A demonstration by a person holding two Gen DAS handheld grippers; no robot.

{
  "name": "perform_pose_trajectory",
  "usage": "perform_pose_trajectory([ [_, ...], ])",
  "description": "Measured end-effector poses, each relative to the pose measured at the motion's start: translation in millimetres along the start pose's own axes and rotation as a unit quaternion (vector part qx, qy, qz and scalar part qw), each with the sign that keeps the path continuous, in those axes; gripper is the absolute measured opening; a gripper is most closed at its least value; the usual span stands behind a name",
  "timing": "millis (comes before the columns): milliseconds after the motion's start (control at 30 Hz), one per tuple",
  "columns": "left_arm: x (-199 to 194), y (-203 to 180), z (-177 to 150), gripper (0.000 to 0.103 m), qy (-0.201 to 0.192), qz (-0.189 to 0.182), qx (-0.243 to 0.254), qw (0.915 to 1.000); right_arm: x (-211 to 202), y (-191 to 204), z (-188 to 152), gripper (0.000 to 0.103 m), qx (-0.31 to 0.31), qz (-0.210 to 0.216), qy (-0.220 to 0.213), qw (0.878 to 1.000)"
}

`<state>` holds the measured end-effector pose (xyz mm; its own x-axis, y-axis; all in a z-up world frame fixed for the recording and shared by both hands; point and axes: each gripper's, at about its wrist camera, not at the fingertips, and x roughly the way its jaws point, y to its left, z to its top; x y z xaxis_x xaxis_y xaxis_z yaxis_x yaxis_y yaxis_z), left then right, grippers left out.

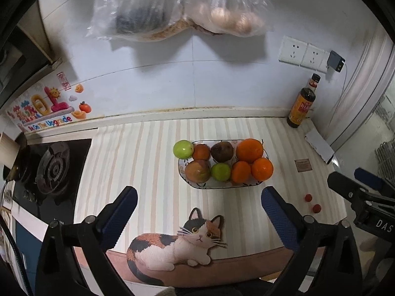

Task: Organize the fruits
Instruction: 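Lift both open tools away from the plate, then grasp a red tomato with the right tool while the left tool grasps another tomato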

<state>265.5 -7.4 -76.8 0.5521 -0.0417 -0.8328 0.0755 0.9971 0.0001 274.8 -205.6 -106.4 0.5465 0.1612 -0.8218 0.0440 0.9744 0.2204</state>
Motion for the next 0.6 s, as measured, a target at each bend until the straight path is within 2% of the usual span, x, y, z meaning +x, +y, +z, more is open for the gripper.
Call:
perform_pose_trajectory([
  [167, 33.1, -28.7, 8.7, 0.103, 0.022, -0.02, 0.018, 0.9994, 28.0, -71.2, -11.9, 0.097, 0.085, 0.0, 0.027, 0.996],
  [367, 87.7, -104.5, 14.9, 0.103, 0.057, -0.036, 0.099, 0.9928, 65.9, -169.7, -47.2, 0.096, 0.167, -0.074, 0.045, 0.982],
  [400, 94.3, -114.1, 15.3, 0.103, 0.06, -0.038, 0.109, 0.9915, 75.3, -184.6, -54.9, 0.091, 0.18, -0.074, 0.05, 0.98],
  [433, 106.5, -131.6, 15.0, 0.103, 0.068, -0.037, 0.127, 0.9888, 88.1, -201.0, -64.9, 0.079, 0.193, -0.078, 0.058, 0.976],
  [533, 132.9, -167.4, 12.9, 0.103, 0.088, -0.04, 0.163, 0.9818, 114.1, -226.5, -84.7, 0.06, 0.217, -0.064, 0.071, 0.971],
  [600, 150.3, -188.0, 9.5, 0.103, 0.102, -0.04, 0.183, 0.977, 133.7, -236.9, -95.3, 0.056, 0.216, -0.066, 0.079, 0.971],
])
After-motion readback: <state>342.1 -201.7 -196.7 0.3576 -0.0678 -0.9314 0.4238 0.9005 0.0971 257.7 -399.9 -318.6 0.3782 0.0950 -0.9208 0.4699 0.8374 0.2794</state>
